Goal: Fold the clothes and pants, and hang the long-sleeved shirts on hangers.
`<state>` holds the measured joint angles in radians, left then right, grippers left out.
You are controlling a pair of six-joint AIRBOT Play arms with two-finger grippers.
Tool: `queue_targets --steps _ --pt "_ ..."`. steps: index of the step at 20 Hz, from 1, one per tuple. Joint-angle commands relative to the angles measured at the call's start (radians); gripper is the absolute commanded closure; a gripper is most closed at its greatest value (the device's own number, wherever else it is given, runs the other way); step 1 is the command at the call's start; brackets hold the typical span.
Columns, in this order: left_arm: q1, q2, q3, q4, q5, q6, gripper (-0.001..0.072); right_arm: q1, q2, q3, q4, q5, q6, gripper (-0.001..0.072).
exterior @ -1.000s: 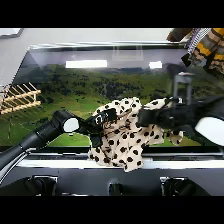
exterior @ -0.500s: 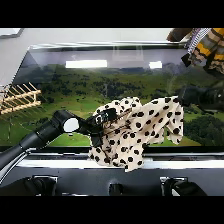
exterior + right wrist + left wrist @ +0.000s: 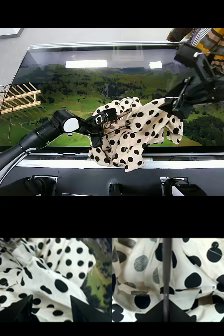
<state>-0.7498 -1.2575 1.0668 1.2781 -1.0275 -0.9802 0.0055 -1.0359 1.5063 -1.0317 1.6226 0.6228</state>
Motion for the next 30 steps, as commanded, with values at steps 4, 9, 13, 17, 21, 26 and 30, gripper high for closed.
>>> queue_targets --steps 4,9,13,17,21,26,30 --pt "-0.001 0.000 0.001 0.000 0.000 0.000 0.0690 -0.006 -0.083 0.000 0.129 0.023 -0.217 0.0159" --pt "0.000 0.000 0.001 0.000 0.000 0.001 0.0690 0.009 -0.170 0.000 0.178 0.049 -0.265 0.0165" --pt "0.000 0.000 0.001 0.000 0.000 0.000 0.0690 0.110 -0.224 0.000 0.155 0.056 -0.279 0.0185" --pt "0.000 0.000 0.001 0.001 0.000 0.000 0.0690 0.156 -0.254 0.000 0.133 0.058 -0.279 0.0247" --pt "0.000 0.000 0.001 0.001 0.000 0.000 0.0690 0.155 -0.263 0.000 0.110 0.055 -0.280 0.0466" --pt "0.000 0.000 0.001 0.001 0.000 0.000 0.0689 0.155 -0.263 0.000 0.103 0.106 -0.279 0.0689" --pt "0.003 0.000 0.001 0.019 0.001 -0.037 0.0398 0.155 -0.252 0.000 0.091 0.108 -0.279 0.0692"
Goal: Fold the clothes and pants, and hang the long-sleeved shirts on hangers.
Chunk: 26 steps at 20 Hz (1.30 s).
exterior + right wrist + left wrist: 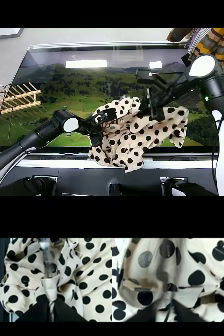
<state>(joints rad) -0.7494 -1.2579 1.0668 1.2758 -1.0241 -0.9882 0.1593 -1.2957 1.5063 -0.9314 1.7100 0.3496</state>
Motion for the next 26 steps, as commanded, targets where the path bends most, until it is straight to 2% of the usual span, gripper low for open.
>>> queue_targets --steps 1,2,3,4,7,8,11,12,14,16,18,22,24,26 --pt "0.002 0.001 0.001 0.064 -0.003 -0.099 0.0231 0.001 0.016 0.000 -0.038 0.020 -0.006 0.0693" --pt "0.002 0.004 0.001 0.123 -0.003 -0.181 0.0145 0.001 0.026 0.000 -0.069 0.020 -0.006 0.0693" --pt "0.002 0.008 0.001 0.183 -0.007 -0.242 0.0107 0.001 0.037 0.000 -0.094 0.020 -0.006 0.0693" --pt "0.002 0.015 0.001 0.229 -0.015 -0.267 0.0072 0.001 0.049 0.000 -0.115 0.019 -0.006 0.0693" --pt "0.027 0.064 0.001 0.313 -0.016 -0.294 0.0073 0.001 0.076 0.000 -0.138 0.019 0.014 0.0693" --pt "0.061 0.085 0.001 0.315 -0.018 -0.365 0.0073 0.001 0.082 0.000 -0.141 0.019 0.015 0.0693" --pt "0.219 0.146 -0.013 0.286 -0.074 -0.656 0.0073 0.001 0.090 0.000 -0.164 0.003 0.050 0.0693" --pt "0.269 0.163 -0.039 0.233 -0.079 -0.701 0.0074 0.001 0.092 0.000 -0.166 -0.016 0.084 0.0693" --pt "0.322 0.180 -0.115 0.091 -0.057 -0.723 0.0074 0.001 0.095 0.000 -0.165 -0.087 0.208 0.0693" --pt "0.312 0.180 -0.184 -0.056 0.032 -0.722 0.0074 0.001 0.101 0.000 -0.161 -0.136 0.319 0.0693" --pt "0.267 0.176 -0.225 -0.181 0.167 -0.715 0.0074 0.001 0.108 0.000 -0.159 -0.137 0.350 0.0693" --pt "0.157 0.130 -0.234 -0.315 0.369 -0.716 0.0074 0.001 0.124 0.000 -0.158 -0.135 0.360 0.0692" --pt "0.136 0.114 -0.234 -0.406 0.438 -0.715 0.0074 0.001 0.124 0.000 -0.158 -0.129 0.389 0.0692" --pt "0.132 0.113 -0.234 -0.433 0.465 -0.719 0.0075 0.001 0.124 0.000 -0.158 -0.116 0.404 0.0692"
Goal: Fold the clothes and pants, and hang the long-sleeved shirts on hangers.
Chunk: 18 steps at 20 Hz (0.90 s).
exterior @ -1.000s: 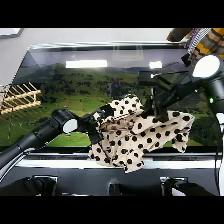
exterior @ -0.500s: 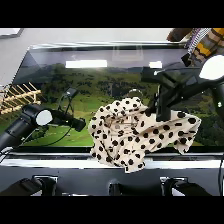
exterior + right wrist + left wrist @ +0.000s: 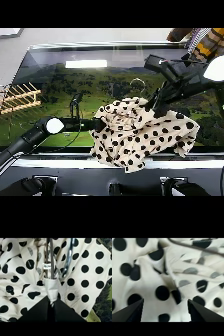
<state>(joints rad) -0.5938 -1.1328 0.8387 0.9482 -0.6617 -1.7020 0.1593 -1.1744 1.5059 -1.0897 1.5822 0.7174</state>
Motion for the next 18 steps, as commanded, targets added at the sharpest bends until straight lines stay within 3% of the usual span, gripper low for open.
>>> queue_targets --steps 1,11,12,13,14,15,16,18 --pt "-0.023 -0.015 -0.006 -0.105 0.103 -0.005 0.0075 0.001 0.003 0.000 0.000 0.018 0.036 0.0692" --pt "-0.040 -0.142 -0.003 -0.116 0.157 -0.046 0.0108 0.001 0.003 0.000 0.000 0.033 0.066 0.0692" --pt "-0.043 -0.148 -0.003 -0.116 0.155 -0.046 0.0189 0.001 0.003 0.000 0.001 0.032 0.066 0.0692" --pt "-0.044 -0.151 -0.003 -0.115 0.154 -0.045 0.0323 0.001 0.003 0.000 0.000 0.032 0.066 0.0692" --pt "-0.045 -0.153 -0.003 -0.116 0.156 -0.046 0.0396 0.001 0.003 0.000 0.001 0.032 0.069 0.0692" --pt "-0.045 -0.153 -0.003 -0.116 0.156 -0.045 0.0521 0.001 0.003 0.000 0.001 0.033 0.077 0.0692" --pt "-0.045 -0.153 -0.003 -0.115 0.155 -0.043 0.0693 0.001 0.004 0.000 0.001 0.036 0.084 0.0692" --pt "-0.036 -0.153 0.005 -0.115 0.154 -0.026 0.0690 0.001 0.018 0.000 0.005 0.055 0.094 0.0693"
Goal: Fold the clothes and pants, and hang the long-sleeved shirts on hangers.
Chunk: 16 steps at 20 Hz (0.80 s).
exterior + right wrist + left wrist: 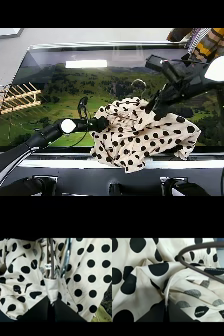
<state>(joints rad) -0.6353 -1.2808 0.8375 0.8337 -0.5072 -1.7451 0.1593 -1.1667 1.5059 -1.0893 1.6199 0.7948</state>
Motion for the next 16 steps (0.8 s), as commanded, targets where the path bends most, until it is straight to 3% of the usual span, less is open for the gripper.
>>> queue_targets --steps 1,6,9,16 --pt "0.015 -0.005 0.018 0.001 -0.005 0.026 0.0690 0.001 0.023 0.000 0.003 0.034 0.016 0.0693" --pt "0.088 -0.005 0.112 0.008 -0.066 0.062 0.0691 0.001 0.072 0.000 0.005 0.066 0.082 0.0693" --pt "0.117 -0.005 0.181 0.017 -0.119 0.100 0.0691 0.001 0.071 0.000 -0.010 0.053 0.082 0.0693" --pt "0.122 -0.004 0.301 0.133 -0.267 0.099 0.0692 0.001 0.065 0.000 -0.058 -0.026 0.082 0.0693"
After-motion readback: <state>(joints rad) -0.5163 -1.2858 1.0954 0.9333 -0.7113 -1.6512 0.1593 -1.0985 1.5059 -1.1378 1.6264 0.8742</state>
